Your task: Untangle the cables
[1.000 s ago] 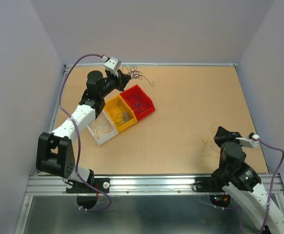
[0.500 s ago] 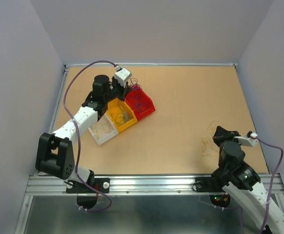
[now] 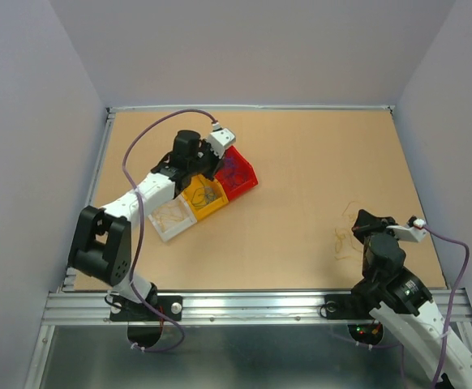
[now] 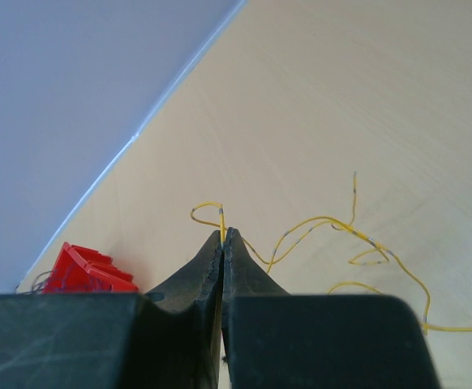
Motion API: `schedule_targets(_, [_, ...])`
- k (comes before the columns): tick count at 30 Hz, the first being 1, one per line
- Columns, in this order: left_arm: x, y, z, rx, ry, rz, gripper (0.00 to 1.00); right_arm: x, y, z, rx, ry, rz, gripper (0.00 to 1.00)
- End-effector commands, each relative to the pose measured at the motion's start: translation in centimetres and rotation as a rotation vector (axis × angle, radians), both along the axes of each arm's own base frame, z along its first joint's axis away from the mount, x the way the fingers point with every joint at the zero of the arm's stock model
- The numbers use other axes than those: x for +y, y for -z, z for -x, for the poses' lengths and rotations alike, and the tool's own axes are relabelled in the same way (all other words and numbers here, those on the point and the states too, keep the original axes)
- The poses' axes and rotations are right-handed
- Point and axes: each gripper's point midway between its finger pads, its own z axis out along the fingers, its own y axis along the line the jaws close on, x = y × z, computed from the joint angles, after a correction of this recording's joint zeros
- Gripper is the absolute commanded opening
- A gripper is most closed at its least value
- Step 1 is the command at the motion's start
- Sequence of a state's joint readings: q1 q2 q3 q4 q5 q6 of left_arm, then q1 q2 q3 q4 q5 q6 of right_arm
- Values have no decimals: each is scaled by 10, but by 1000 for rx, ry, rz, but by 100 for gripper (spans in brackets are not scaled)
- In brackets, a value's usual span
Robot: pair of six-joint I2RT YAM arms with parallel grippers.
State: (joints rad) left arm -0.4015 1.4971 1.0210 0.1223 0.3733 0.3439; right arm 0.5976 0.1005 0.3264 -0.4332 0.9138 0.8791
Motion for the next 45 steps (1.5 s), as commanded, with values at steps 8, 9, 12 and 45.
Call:
schedule_targets(8, [0, 105, -53, 246, -97, -256, 3, 4, -14, -6, -35, -2, -14, 1])
schedule_targets(9, [-2, 108, -57, 245, -94, -260, 4, 4, -14, -6, -34, -2, -11, 1])
schedule_targets(12, [-7, 138, -58, 283, -88, -297, 16, 8, -13, -8, -29, -24, 2, 1])
schedule_targets(45, [-4, 7, -17, -32, -87, -77, 64, 36, 15, -27, 483, -64, 236, 68])
